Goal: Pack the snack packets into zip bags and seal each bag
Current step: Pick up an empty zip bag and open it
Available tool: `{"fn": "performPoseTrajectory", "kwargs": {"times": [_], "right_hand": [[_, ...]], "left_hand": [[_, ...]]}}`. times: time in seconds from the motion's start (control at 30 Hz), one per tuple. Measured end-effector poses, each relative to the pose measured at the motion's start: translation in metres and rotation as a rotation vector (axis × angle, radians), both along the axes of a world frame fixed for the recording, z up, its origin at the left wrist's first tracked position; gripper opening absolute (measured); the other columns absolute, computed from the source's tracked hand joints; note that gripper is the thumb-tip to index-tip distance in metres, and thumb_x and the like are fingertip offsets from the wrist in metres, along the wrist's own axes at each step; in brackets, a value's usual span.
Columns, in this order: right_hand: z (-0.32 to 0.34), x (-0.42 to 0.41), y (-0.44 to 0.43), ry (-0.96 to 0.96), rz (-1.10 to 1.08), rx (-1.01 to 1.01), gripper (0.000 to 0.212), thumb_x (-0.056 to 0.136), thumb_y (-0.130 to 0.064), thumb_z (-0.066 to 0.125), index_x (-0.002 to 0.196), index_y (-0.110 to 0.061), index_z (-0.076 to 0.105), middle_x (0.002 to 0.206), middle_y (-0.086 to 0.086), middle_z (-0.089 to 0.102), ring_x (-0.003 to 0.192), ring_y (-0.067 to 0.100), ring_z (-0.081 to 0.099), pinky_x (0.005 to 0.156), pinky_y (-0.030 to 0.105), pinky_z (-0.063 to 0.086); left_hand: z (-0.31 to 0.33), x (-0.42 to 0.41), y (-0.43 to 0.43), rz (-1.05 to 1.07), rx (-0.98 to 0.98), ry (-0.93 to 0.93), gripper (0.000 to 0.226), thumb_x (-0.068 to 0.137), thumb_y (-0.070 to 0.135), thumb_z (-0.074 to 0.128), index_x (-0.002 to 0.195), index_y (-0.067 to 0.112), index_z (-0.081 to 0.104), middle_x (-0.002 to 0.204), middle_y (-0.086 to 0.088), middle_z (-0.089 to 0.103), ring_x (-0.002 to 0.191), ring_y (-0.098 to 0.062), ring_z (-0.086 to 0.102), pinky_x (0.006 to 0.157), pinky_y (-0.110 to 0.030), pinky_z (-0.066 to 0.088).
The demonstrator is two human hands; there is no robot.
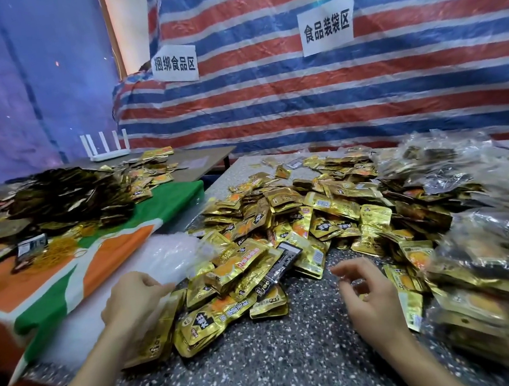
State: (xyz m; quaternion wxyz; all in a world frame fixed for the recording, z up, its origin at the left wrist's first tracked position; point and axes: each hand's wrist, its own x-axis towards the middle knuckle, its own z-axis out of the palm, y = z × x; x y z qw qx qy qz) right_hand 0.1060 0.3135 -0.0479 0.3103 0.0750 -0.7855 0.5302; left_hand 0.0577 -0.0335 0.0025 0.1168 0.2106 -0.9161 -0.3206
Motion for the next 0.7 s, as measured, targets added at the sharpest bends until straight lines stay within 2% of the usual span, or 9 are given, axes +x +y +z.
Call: {"fn": "performPoseTrajectory", "kwargs": {"times": [0.07, 0.17, 0.27, 0.37, 0.43, 0.5, 0.57, 0.63, 0.7], "right_hand": [[-0.002, 0.0, 0.0, -0.014, 0.002, -0.011, 0.04, 0.086, 0.011, 0.063, 0.09, -0.029, 0.067, 0.09, -0.003, 0.065, 0.08, 0.011, 0.06, 0.058, 0.034, 0.049], [-0.004, -0.002, 0.001, -0.04, 0.004, -0.033, 0.035, 0.088, 0.007, 0.065, 0.09, -0.028, 0.067, 0.085, -0.008, 0.066, 0.078, 0.01, 0.061, 0.058, 0.026, 0.05], [-0.002, 0.0, 0.001, -0.101, 0.048, -0.106, 0.026, 0.091, -0.001, 0.068, 0.091, -0.026, 0.068, 0.086, -0.007, 0.069, 0.076, 0.011, 0.064, 0.062, 0.022, 0.053], [0.014, 0.005, -0.001, -0.233, 0.161, -0.316, 0.01, 0.091, -0.022, 0.07, 0.096, -0.013, 0.069, 0.077, 0.006, 0.071, 0.069, 0.021, 0.065, 0.056, 0.027, 0.051], [0.031, 0.01, -0.003, -0.361, 0.262, -0.484, 0.049, 0.083, -0.051, 0.064, 0.095, -0.003, 0.068, 0.075, 0.013, 0.07, 0.063, 0.023, 0.063, 0.051, 0.028, 0.047], [0.051, 0.018, -0.002, -0.485, 0.327, -0.564, 0.074, 0.078, -0.074, 0.057, 0.088, -0.002, 0.069, 0.074, 0.017, 0.068, 0.06, 0.025, 0.063, 0.051, 0.029, 0.047], [0.069, 0.026, 0.004, -0.576, 0.368, -0.582, 0.101, 0.067, -0.092, 0.053, 0.091, 0.005, 0.069, 0.075, 0.019, 0.068, 0.061, 0.028, 0.065, 0.052, 0.027, 0.049], [0.084, 0.034, 0.013, -0.633, 0.349, -0.551, 0.124, 0.052, -0.097, 0.05, 0.104, 0.015, 0.064, 0.08, 0.021, 0.068, 0.061, 0.028, 0.065, 0.051, 0.026, 0.049], [0.099, 0.043, 0.023, -0.714, 0.302, -0.529, 0.118, 0.05, -0.093, 0.056, 0.105, 0.011, 0.066, 0.083, 0.02, 0.063, 0.058, 0.024, 0.061, 0.05, 0.024, 0.046]], "left_hand": [[0.002, 0.0, 0.001, -0.005, -0.039, 0.06, 0.031, 0.096, 0.03, 0.065, 0.073, 0.012, 0.053, 0.068, -0.005, 0.062, 0.074, -0.033, 0.06, 0.071, -0.041, 0.048], [0.008, 0.012, 0.014, -0.044, -0.096, 0.285, 0.003, 0.1, 0.013, 0.051, 0.101, 0.016, 0.049, 0.086, -0.004, 0.064, 0.084, -0.031, 0.059, 0.075, -0.048, 0.051], [0.019, 0.035, 0.04, -0.241, -0.088, 0.537, 0.034, 0.097, -0.002, 0.051, 0.126, 0.015, 0.057, 0.089, 0.0, 0.067, 0.084, -0.024, 0.064, 0.073, -0.044, 0.054], [0.026, 0.063, 0.075, -0.49, -0.035, 0.695, 0.04, 0.09, -0.012, 0.058, 0.12, 0.013, 0.068, 0.09, 0.004, 0.066, 0.081, -0.006, 0.064, 0.072, -0.033, 0.056], [0.026, 0.078, 0.097, -0.613, -0.023, 0.743, 0.042, 0.087, -0.017, 0.058, 0.115, 0.012, 0.071, 0.094, 0.01, 0.065, 0.087, -0.001, 0.062, 0.076, -0.016, 0.053], [0.025, 0.085, 0.113, -0.694, -0.042, 0.78, 0.041, 0.086, -0.017, 0.059, 0.113, 0.011, 0.073, 0.1, 0.008, 0.066, 0.09, 0.001, 0.061, 0.078, -0.008, 0.048], [0.024, 0.089, 0.125, -0.762, -0.083, 0.809, 0.04, 0.084, -0.017, 0.062, 0.11, 0.01, 0.074, 0.105, 0.004, 0.068, 0.087, -0.001, 0.063, 0.08, -0.007, 0.048], [0.019, 0.091, 0.133, -0.814, -0.128, 0.823, 0.043, 0.08, -0.021, 0.065, 0.108, 0.009, 0.075, 0.104, 0.003, 0.068, 0.086, -0.01, 0.066, 0.078, -0.014, 0.052], [0.012, 0.093, 0.138, -0.833, -0.12, 0.796, 0.043, 0.08, -0.021, 0.065, 0.107, 0.01, 0.076, 0.103, 0.002, 0.068, 0.085, -0.014, 0.067, 0.073, -0.022, 0.055]]}}
